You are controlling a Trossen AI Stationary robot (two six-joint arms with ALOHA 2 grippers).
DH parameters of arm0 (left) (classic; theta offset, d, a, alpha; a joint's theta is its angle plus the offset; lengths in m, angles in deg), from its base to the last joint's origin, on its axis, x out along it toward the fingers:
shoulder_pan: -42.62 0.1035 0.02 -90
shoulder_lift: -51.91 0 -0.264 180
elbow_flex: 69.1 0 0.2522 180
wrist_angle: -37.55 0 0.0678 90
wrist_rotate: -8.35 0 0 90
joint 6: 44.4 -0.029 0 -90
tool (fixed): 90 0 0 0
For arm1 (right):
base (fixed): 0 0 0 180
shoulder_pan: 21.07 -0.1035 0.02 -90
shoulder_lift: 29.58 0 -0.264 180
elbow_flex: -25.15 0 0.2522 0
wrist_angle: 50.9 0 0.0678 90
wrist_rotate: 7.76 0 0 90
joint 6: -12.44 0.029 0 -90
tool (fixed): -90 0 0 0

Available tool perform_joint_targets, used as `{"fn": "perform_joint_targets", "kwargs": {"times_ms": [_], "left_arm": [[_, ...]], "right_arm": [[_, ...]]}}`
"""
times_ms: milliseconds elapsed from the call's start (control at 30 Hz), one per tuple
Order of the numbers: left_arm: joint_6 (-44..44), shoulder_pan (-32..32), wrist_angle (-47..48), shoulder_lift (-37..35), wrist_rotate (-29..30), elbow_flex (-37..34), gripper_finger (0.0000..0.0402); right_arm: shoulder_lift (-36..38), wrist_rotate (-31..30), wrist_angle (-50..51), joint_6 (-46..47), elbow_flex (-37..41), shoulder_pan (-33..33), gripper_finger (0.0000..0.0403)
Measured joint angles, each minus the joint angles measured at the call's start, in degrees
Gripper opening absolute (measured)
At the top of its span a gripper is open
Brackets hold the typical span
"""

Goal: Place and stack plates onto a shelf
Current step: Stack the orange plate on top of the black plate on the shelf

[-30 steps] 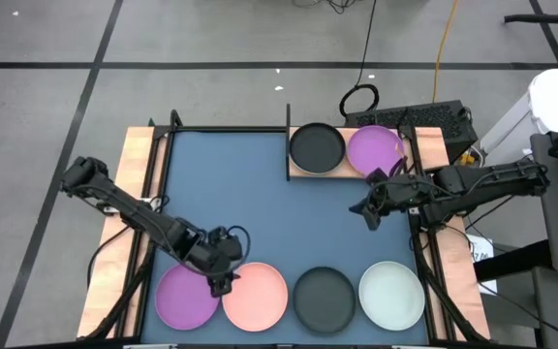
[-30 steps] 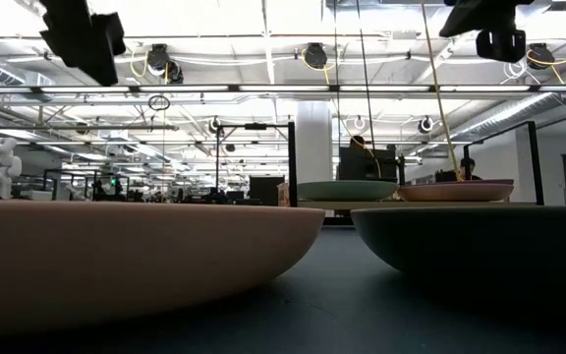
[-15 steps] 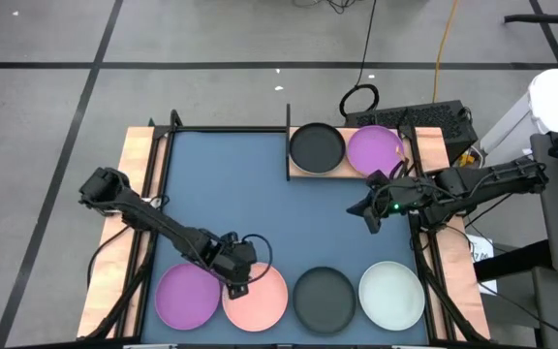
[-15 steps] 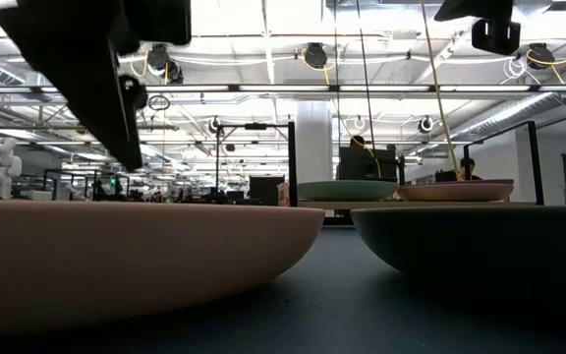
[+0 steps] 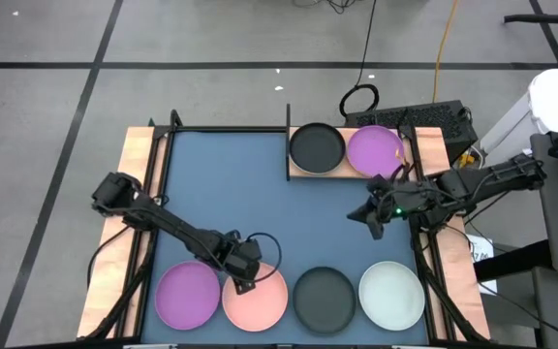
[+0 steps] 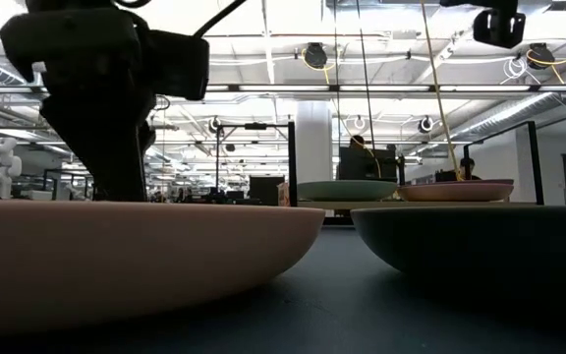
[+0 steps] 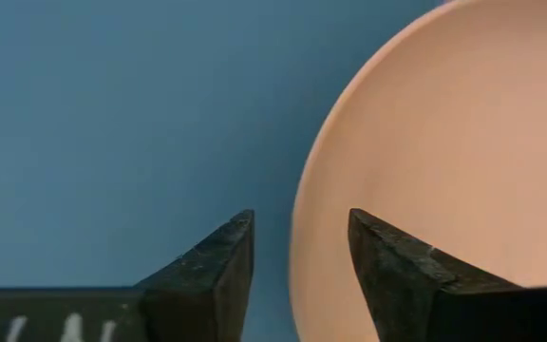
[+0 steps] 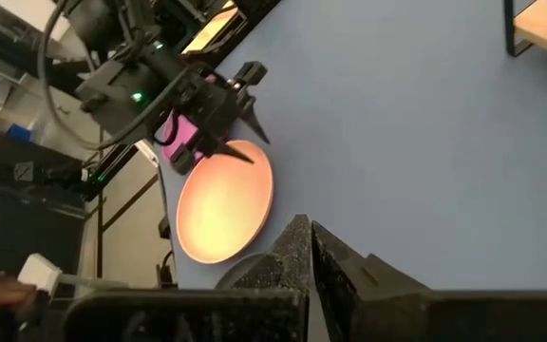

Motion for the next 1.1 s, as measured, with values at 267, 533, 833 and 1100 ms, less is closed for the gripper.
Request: {"fn": "perform_joint_targets", "kwargs": {"times_ms": [267, 533, 833, 1100], "left_arm": [[0.13, 0.0, 1.13, 0.78, -0.39, 0.0, 0.0094], [0.22, 0.56, -0.5, 0.85, -1.2, 0.07, 0.0011], [-0.48, 3.19, 1.44, -2.73, -0.75, 0.94, 0.0009], [-2.86, 8.52, 8.93, -13.48, -0.09, 0.94, 0.0009]], "right_arm": [[0.02, -0.45, -2.02, -0.08, -0.02, -2.97, 0.0], [0.01, -0.54, -1.87, -0.42, -0.02, -3.82, 0.0], [0.02, -0.4, -1.89, -1.15, -0.02, -3.82, 0.0], [0.04, -0.41, -1.85, -2.16, -0.02, -3.82, 0.0]]}}
